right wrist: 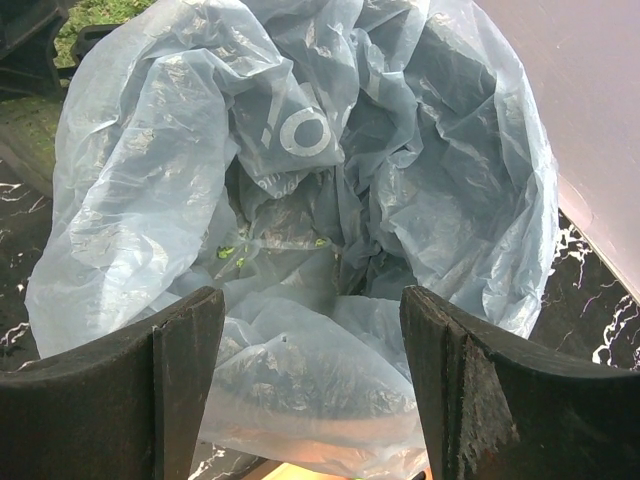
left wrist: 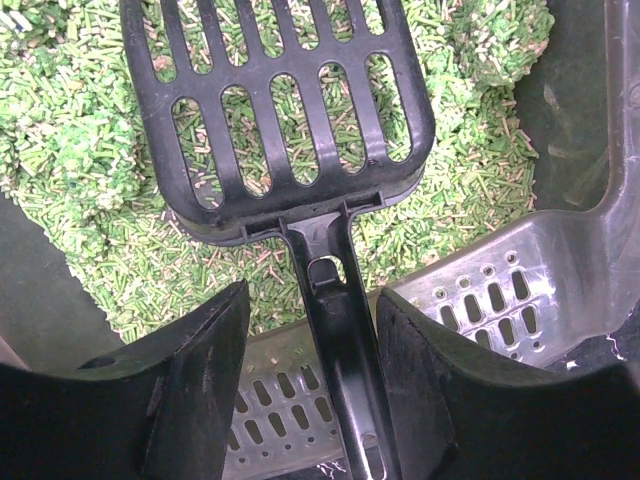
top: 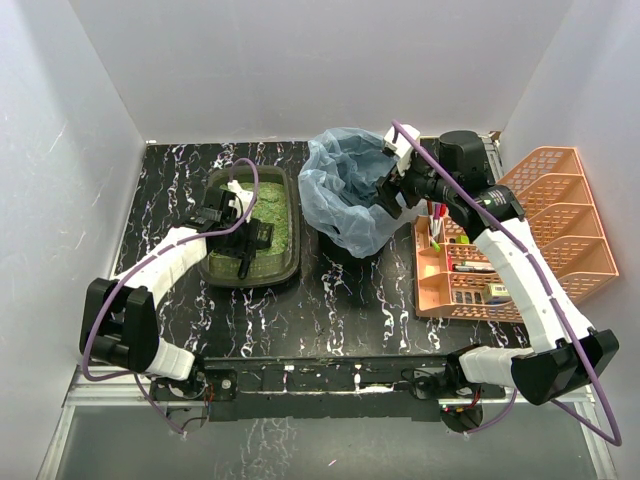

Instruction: Clean the litter box

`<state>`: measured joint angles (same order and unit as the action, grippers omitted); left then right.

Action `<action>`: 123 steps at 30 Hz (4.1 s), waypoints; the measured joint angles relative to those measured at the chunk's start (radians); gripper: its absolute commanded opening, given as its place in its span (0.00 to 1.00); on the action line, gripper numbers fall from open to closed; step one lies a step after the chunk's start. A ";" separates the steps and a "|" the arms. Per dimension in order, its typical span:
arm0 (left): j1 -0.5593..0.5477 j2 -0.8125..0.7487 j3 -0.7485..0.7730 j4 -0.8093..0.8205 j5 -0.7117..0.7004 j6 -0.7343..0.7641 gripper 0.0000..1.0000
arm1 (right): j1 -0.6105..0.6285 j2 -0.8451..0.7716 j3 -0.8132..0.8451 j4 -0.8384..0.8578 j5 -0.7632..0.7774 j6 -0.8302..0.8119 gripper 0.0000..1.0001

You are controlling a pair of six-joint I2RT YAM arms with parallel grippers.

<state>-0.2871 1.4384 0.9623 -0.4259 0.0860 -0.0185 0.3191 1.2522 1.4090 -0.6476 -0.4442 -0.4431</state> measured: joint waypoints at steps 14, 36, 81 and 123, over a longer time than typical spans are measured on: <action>0.001 0.019 0.000 0.004 0.043 0.026 0.49 | 0.015 0.009 0.001 0.000 0.008 -0.004 0.77; 0.034 -0.150 0.022 -0.050 0.109 0.043 0.00 | 0.057 0.068 0.080 -0.012 0.047 -0.061 0.77; 0.515 -0.426 -0.113 0.273 1.434 -0.517 0.00 | 0.316 0.550 0.442 0.190 -0.461 -0.178 0.57; 0.515 -0.418 -0.183 0.429 1.402 -0.665 0.77 | 0.287 0.549 0.277 0.573 -0.651 0.320 0.07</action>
<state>0.2279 1.0199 0.7788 0.0032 1.4876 -0.6838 0.6064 1.8015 1.6855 -0.0746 -1.0954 -0.1234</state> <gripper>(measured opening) 0.711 0.098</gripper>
